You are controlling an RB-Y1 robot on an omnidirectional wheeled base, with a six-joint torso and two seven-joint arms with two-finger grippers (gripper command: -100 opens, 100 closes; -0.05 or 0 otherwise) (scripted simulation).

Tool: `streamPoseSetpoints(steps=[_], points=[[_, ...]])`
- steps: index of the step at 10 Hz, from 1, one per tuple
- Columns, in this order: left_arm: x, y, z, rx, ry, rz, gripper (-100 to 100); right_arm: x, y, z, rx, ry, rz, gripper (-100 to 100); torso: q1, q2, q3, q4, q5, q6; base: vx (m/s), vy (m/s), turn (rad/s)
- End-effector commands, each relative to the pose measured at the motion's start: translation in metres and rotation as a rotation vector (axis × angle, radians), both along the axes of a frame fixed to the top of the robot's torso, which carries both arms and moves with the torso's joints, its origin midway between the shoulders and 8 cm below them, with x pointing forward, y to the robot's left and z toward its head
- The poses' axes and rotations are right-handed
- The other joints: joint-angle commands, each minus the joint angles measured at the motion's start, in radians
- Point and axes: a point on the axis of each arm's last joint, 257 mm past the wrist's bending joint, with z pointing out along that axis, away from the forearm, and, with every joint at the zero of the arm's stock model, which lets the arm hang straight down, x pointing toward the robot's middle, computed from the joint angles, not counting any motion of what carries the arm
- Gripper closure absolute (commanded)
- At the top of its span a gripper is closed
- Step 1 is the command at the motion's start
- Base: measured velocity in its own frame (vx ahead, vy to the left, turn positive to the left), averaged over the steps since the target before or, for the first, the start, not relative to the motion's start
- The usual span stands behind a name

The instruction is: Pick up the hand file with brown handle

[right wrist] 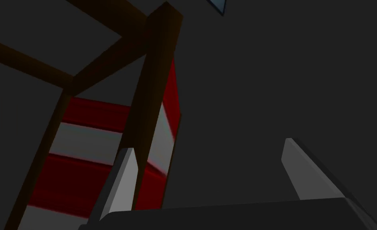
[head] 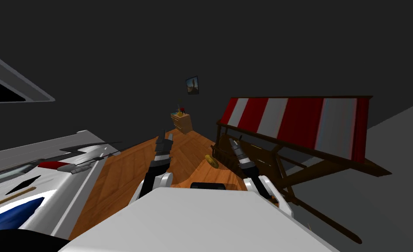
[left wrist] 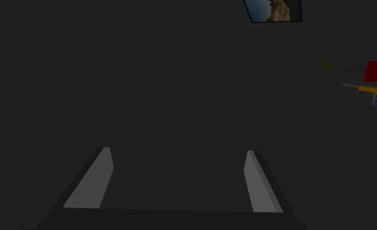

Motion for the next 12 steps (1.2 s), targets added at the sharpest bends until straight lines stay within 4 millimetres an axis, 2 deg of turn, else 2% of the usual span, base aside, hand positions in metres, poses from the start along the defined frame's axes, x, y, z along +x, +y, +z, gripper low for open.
streamPoseSetpoints(steps=[1,3,4,5,7,9,10,11,12], points=[[0.000,0.000,0.000,0.000,0.000,0.000,0,0.004,0.000,-0.029,-0.093,0.048,-0.012,-100,0.000,0.000,0.000,0.000,0.000,0.000,0.008,0.083,0.120],[0.000,0.000,0.000,0.000,0.000,0.000,0,0.009,-0.004,-0.071,-0.242,0.123,-0.028,-100,0.001,-0.001,-0.001,0.000,0.000,-0.001,0.021,0.119,0.208],[0.000,0.000,0.000,0.000,0.000,0.000,0,0.009,-0.006,-0.079,-0.253,0.138,-0.030,-100,0.001,-0.001,-0.001,0.000,0.000,0.000,0.014,0.077,0.044],[0.000,0.000,0.000,0.000,0.000,0.000,0,0.009,-0.010,-0.105,-0.335,0.182,-0.036,-100,-0.001,-0.001,0.000,0.000,0.000,0.000,0.022,0.071,0.130],[0.000,0.000,0.000,0.000,0.000,0.000,0,0.008,-0.016,-0.131,-0.420,0.226,-0.039,-100,0.000,-0.002,-0.001,0.000,0.000,0.000,0.034,0.101,0.145],[0.000,0.000,0.000,0.000,0.000,0.000,0,0.004,-0.029,-0.177,-0.577,0.303,-0.039,-100,0.000,-0.001,-0.001,0.000,0.000,0.000,0.035,0.102,0.158],[0.000,0.000,0.000,0.000,0.000,0.000,0,0.002,-0.031,-0.184,-0.590,0.315,-0.039,-100,0.001,-0.002,-0.001,0.000,0.000,0.000,0.040,0.065,0.050],[0.000,0.000,0.000,0.000,0.000,0.000,0,-0.001,-0.037,-0.202,-0.673,0.341,-0.033,-100,-0.002,-0.002,-0.001,0.000,0.000,0.000,0.049,0.059,0.108],[0.000,0.000,0.000,0.000,0.000,0.000,0,-0.004,-0.041,-0.210,-0.675,0.360,-0.034,-100,-0.002,-0.002,-0.001,0.000,0.000,0.000,0.039,0.040,0.058]])
